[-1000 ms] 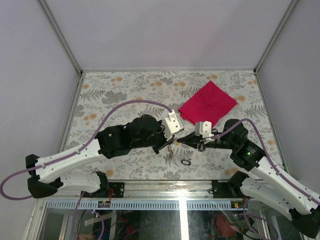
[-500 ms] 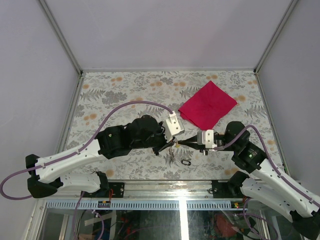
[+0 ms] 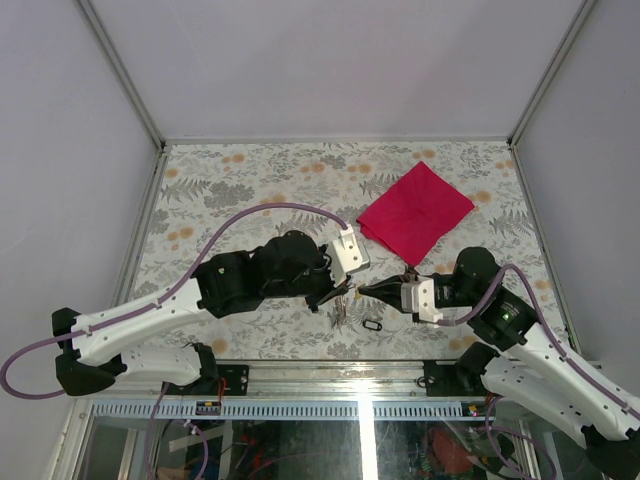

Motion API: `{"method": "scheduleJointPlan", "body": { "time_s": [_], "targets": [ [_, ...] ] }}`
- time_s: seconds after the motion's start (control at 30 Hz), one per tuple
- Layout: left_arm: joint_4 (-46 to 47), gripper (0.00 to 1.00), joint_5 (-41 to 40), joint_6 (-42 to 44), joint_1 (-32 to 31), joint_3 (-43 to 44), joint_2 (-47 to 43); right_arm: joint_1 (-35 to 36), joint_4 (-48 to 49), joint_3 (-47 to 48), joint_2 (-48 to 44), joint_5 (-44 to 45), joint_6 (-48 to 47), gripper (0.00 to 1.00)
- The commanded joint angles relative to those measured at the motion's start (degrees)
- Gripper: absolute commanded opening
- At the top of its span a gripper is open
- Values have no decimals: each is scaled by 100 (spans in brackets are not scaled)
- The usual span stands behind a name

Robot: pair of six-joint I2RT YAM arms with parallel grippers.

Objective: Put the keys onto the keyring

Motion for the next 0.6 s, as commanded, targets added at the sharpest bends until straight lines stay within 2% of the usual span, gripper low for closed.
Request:
{"method": "scheduleJointPlan", "body": {
  "time_s": [0.0,0.3,0.43,0.57],
  "targets": [
    [186,0,-97,53,10,202,-3,17,77,-2,-164,-348,-317,0],
    [195,0,-25,55,56,262,71,17,-176,38,-277,-556,-500,0],
    [199,0,40,67,71,280,119,12,111,-26,-303,-579,-300,0],
    [156,0,-2,126,70,277,121,17,94,97,-321,-236,90,17]
  ]
}}
